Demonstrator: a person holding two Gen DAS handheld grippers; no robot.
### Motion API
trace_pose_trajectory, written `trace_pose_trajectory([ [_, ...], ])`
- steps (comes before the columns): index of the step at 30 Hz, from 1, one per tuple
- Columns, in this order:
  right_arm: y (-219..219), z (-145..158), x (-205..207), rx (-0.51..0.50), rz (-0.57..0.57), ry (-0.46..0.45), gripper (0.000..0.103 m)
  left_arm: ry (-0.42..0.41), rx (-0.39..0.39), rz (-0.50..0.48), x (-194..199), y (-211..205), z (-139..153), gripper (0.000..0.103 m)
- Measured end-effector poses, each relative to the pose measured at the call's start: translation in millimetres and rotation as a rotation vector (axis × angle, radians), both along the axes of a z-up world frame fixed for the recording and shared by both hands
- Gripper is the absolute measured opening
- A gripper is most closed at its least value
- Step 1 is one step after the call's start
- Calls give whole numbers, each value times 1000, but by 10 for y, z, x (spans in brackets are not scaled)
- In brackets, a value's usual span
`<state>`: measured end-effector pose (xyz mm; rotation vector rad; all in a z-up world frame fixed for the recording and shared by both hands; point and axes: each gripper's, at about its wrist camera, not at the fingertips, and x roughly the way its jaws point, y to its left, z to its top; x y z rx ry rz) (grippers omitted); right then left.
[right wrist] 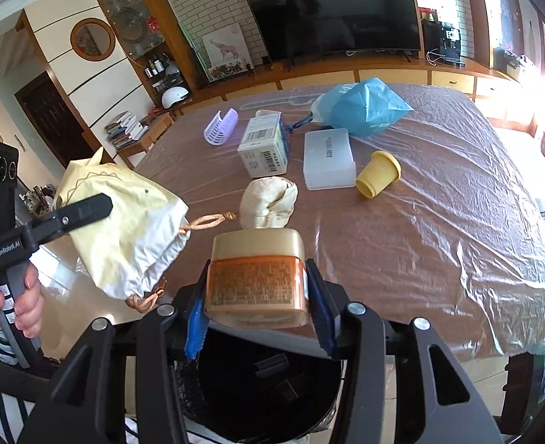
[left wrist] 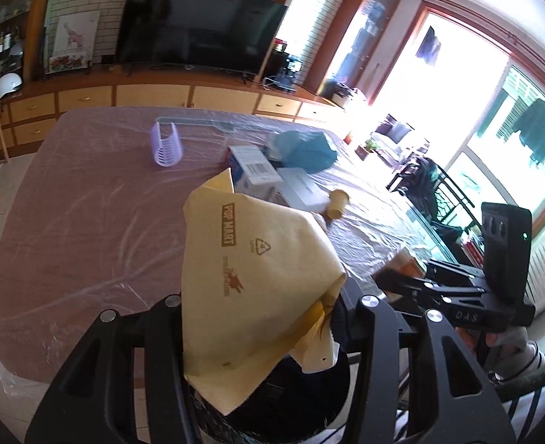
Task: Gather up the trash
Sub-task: 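Carry the yellow paper bag and glass jar over the black trash bin with both tools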
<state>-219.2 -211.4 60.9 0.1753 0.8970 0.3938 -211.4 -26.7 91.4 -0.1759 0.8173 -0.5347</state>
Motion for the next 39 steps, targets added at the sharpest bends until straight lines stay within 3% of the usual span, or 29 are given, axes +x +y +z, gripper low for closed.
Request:
trace_pose_trajectory([
  [18,1,9,-295,1,29,12,46,15,23,-106,-318,-63,-49,50],
  [32,108,-158,-528,-4,56,77,46,107,100,-266,-589,-370,-432,50],
  [39,206,-296,-611,-28,72,109,46,142,168,-261,-628,-461,-683,50],
])
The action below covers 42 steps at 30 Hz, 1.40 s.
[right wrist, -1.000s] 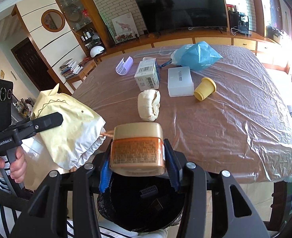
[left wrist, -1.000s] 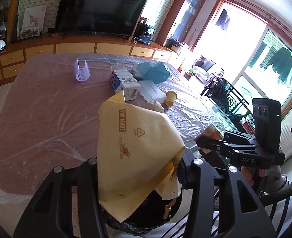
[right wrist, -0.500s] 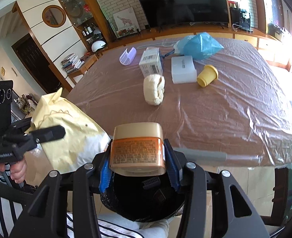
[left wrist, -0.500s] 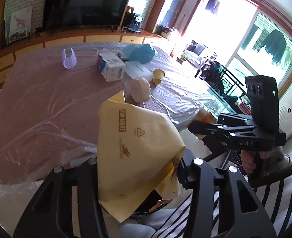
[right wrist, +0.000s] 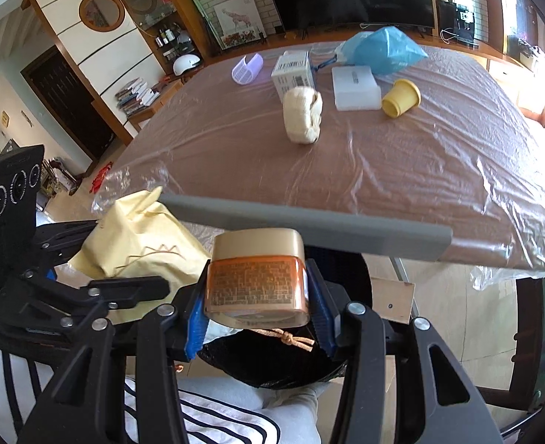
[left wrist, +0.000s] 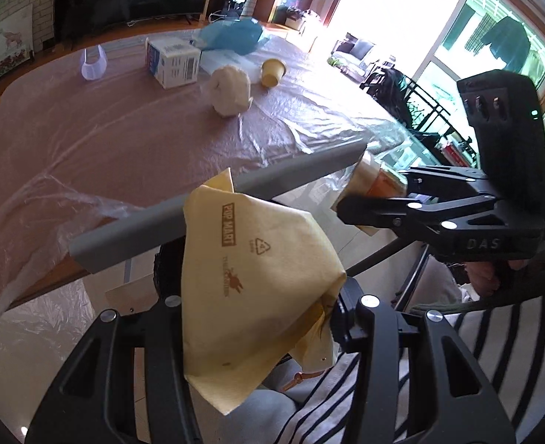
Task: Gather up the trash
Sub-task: 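Carry the yellow paper bag and glass jar over the black trash bin with both tools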
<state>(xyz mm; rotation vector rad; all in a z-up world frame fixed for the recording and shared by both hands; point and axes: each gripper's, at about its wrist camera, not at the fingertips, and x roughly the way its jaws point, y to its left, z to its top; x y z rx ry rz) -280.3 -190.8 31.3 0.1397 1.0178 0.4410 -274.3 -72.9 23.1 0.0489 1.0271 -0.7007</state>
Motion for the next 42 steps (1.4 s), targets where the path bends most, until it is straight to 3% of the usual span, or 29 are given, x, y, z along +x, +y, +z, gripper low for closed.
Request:
trace_pose_trajectory([
  [14,131,-353,1,-95,20,47,46,21,144,4,27,-106,-406,50],
  [42,281,-611,86,-160,56,89,46,20,221,-23,99,-263,-604,50],
])
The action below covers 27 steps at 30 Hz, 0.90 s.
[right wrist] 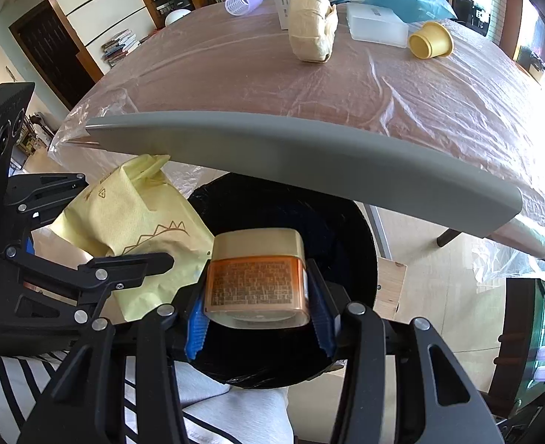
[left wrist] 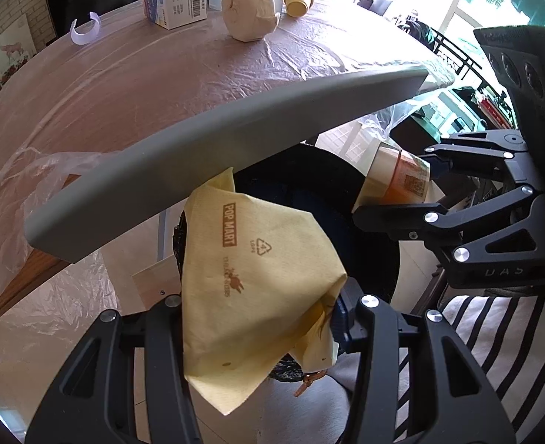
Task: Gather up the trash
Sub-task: 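Carry the yellow paper bag and glass jar over the black trash bin with both tools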
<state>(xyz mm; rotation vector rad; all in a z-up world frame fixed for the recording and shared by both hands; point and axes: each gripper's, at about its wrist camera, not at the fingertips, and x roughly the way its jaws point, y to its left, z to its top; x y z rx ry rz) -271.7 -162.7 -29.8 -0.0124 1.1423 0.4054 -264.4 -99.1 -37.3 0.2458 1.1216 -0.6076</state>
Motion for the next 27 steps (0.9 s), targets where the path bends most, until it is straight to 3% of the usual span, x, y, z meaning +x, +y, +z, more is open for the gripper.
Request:
trace_pose_trajectory([
  [27,90,-262,76,-48,13,38,46,12,59,-31,91,-34,-225,50],
])
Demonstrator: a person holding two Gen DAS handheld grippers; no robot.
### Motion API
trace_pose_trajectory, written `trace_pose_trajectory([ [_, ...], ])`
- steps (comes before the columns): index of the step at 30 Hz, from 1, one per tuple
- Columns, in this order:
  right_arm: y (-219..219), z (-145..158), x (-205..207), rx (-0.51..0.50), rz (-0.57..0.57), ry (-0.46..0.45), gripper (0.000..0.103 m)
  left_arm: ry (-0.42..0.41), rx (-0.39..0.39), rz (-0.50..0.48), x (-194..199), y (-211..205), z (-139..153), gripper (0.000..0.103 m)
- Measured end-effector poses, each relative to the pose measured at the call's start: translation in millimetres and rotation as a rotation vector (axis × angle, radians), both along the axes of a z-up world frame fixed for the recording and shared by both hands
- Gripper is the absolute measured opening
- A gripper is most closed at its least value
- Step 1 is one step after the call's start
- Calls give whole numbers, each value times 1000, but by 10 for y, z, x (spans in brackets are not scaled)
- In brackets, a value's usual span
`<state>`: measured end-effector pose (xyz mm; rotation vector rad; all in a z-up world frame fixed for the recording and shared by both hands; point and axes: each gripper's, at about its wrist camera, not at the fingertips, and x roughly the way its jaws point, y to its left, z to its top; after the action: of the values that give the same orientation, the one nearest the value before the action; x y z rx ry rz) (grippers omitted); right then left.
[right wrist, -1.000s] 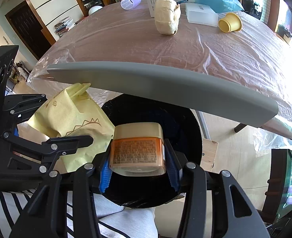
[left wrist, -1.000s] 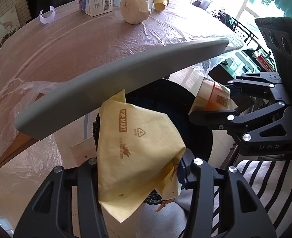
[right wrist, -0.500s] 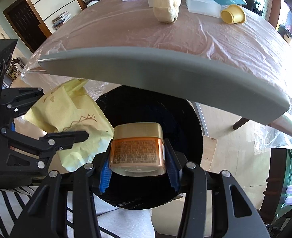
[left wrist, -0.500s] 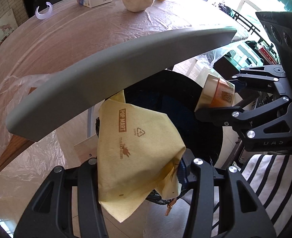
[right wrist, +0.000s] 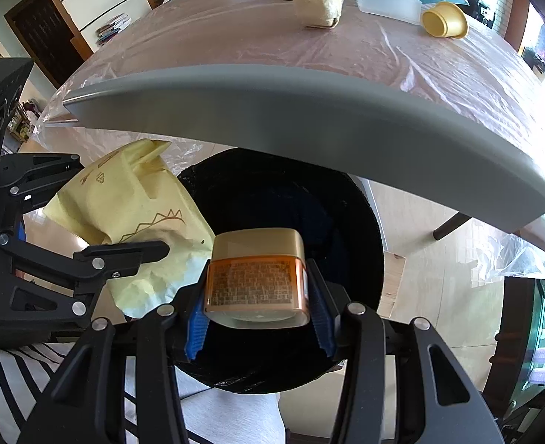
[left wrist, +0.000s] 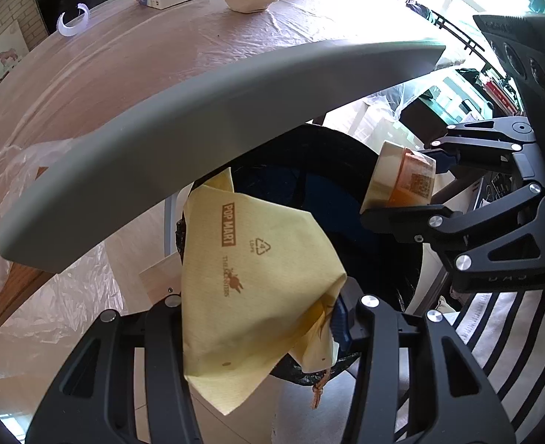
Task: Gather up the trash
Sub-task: 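Carry the yellow paper bag and glass jar over the black trash bin with both tools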
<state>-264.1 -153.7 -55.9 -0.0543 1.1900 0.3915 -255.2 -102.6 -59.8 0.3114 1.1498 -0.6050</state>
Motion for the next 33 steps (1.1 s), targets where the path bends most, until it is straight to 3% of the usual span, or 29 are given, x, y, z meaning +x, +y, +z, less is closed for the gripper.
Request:
trace_pose_trajectory([
  [33,26,-139,91,-29,-14,35,46,5,59,-41,6,-126,-124,50],
])
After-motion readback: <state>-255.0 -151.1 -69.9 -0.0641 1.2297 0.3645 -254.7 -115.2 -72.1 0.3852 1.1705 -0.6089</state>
